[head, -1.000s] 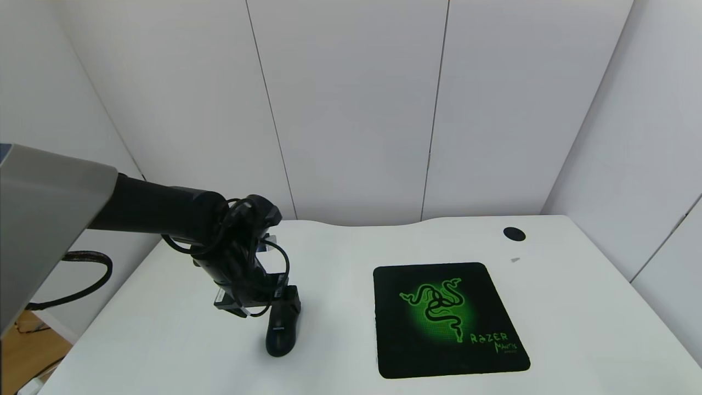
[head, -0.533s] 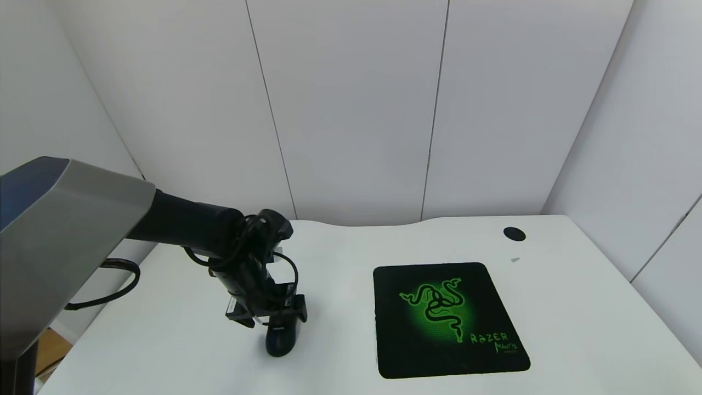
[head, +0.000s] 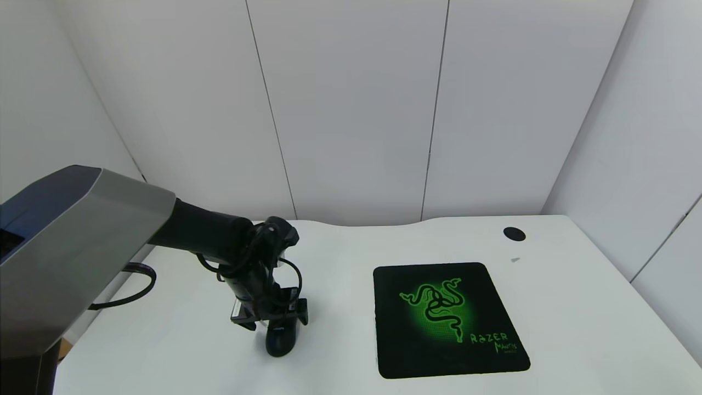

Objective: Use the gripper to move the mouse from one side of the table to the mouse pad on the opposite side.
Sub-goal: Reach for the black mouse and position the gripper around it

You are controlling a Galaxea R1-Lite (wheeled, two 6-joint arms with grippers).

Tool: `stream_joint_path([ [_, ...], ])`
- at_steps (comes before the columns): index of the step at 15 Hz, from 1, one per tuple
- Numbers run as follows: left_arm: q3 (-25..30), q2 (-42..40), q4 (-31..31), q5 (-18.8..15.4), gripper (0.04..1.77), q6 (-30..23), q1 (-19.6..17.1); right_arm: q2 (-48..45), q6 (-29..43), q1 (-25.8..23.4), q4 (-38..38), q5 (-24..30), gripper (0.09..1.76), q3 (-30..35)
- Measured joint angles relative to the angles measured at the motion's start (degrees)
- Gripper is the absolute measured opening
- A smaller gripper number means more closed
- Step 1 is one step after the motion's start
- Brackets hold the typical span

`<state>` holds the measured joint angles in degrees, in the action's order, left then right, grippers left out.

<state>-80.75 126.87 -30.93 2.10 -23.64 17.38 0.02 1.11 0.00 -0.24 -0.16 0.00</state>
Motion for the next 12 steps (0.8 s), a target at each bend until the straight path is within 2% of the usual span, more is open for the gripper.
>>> stream_joint_path([
  [4,0.0,0.2,0.4,1.0,1.69,-0.7,0.3,0.0,0.0,0.0,0.0,0.0,1.71,0.0],
  [5,0.0,0.2,0.4,1.1,1.48,-0.7,0.3,0.0,0.0,0.0,0.0,0.0,1.71,0.0],
  [8,0.0,0.1,0.4,1.0,1.04,-0.7,0.4,0.0,0.0,0.0,0.0,0.0,1.71,0.0],
  [9,0.1,0.1,0.3,1.0,0.96,-0.7,0.4,0.0,0.0,0.0,0.0,0.0,1.71,0.0],
  [12,0.1,0.1,0.3,1.0,0.90,-0.7,0.6,0.0,0.0,0.0,0.0,0.0,1.71,0.0],
])
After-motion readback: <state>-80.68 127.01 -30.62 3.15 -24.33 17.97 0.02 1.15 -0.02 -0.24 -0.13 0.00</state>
